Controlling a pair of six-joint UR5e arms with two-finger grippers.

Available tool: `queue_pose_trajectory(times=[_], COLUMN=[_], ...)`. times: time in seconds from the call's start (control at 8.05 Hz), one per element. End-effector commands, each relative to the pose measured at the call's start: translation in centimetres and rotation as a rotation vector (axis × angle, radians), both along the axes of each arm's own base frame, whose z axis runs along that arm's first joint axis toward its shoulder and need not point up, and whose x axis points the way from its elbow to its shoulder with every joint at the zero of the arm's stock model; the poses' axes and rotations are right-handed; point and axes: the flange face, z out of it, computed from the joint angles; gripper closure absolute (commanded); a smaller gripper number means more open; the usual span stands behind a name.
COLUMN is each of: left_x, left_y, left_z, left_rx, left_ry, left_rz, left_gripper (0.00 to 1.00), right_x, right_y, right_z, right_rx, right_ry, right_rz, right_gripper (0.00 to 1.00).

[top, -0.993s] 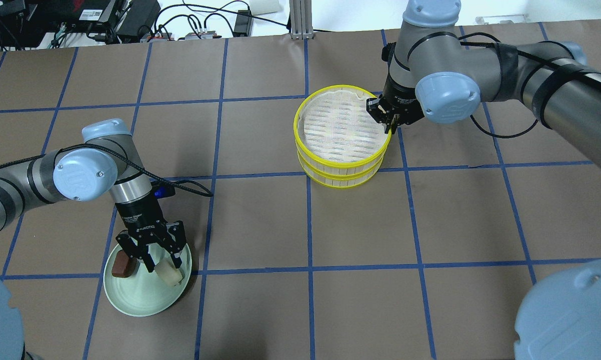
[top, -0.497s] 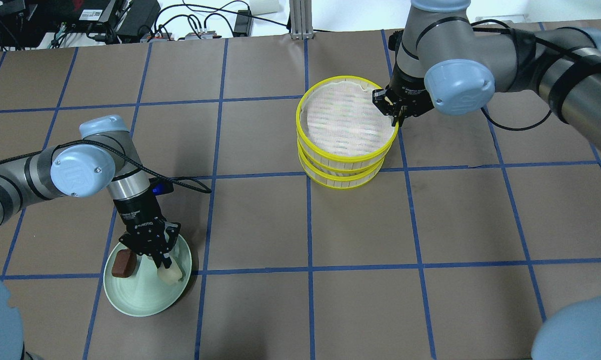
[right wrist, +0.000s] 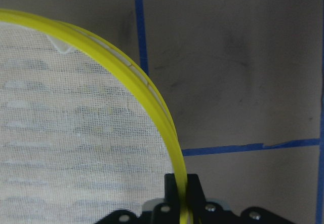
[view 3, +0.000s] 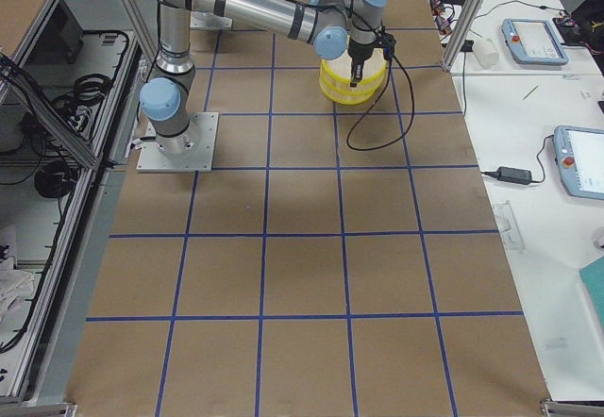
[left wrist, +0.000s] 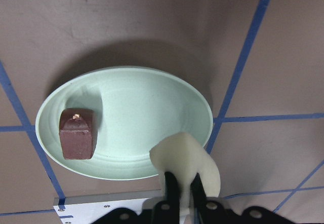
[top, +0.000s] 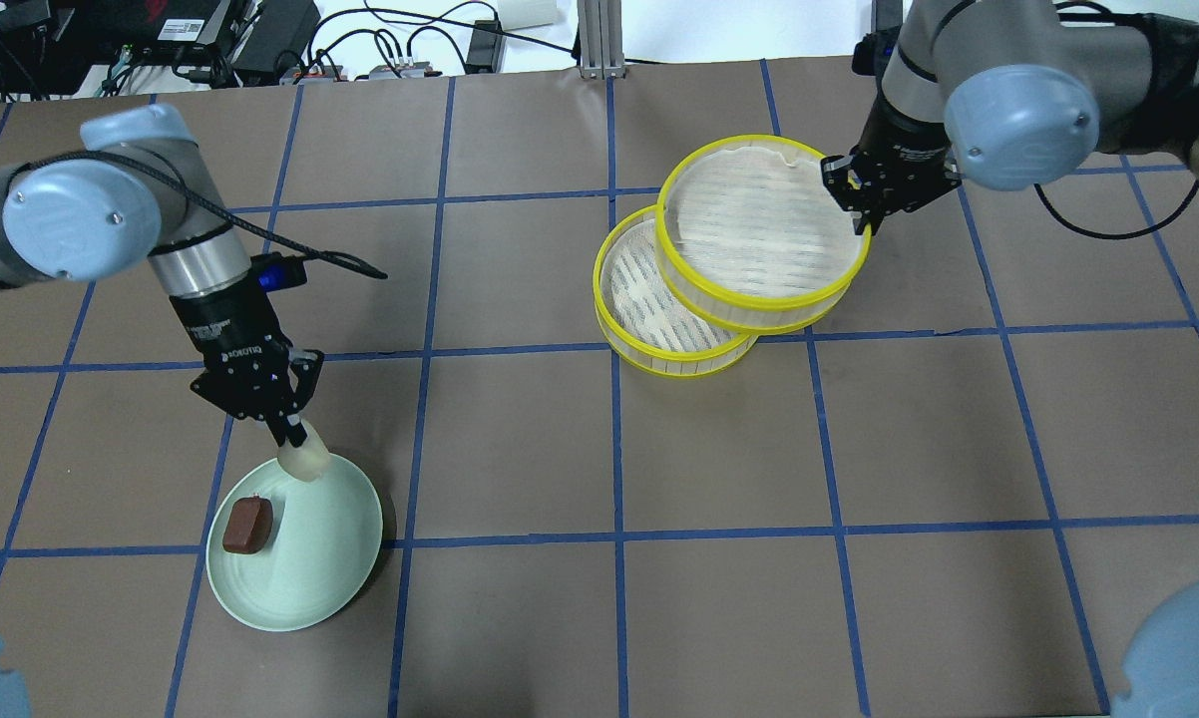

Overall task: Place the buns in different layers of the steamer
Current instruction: 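Lift the white bun with the left gripper while the right lifts the top tier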

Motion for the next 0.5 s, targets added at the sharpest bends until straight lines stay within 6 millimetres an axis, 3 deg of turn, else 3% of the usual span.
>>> queue_pose_trajectory(times=[0.0, 0.25, 0.37], left_x=[-2.7, -9.4, -12.4], left_y=[-3.8, -4.9, -5.4], left_z=[7.2, 9.6, 10.3], left_rx=[-0.186, -0.370, -0.464], left_ry=[0.004, 0.025, 0.045], left_rz=[-0.022, -0.048, -0.076], left_gripper=[1.00, 1.00, 1.00], right_x=[-8.0, -11.6, -11.9], right_y=[-0.4, -0.3, -0.3], right_z=[0.3, 0.1, 0.0], right_rx=[0.022, 0.033, 0.035], right_ry=[0.058, 0.069, 0.068], right_rz=[0.137, 0.150, 0.153], right_gripper=[0.89, 0.89, 0.89])
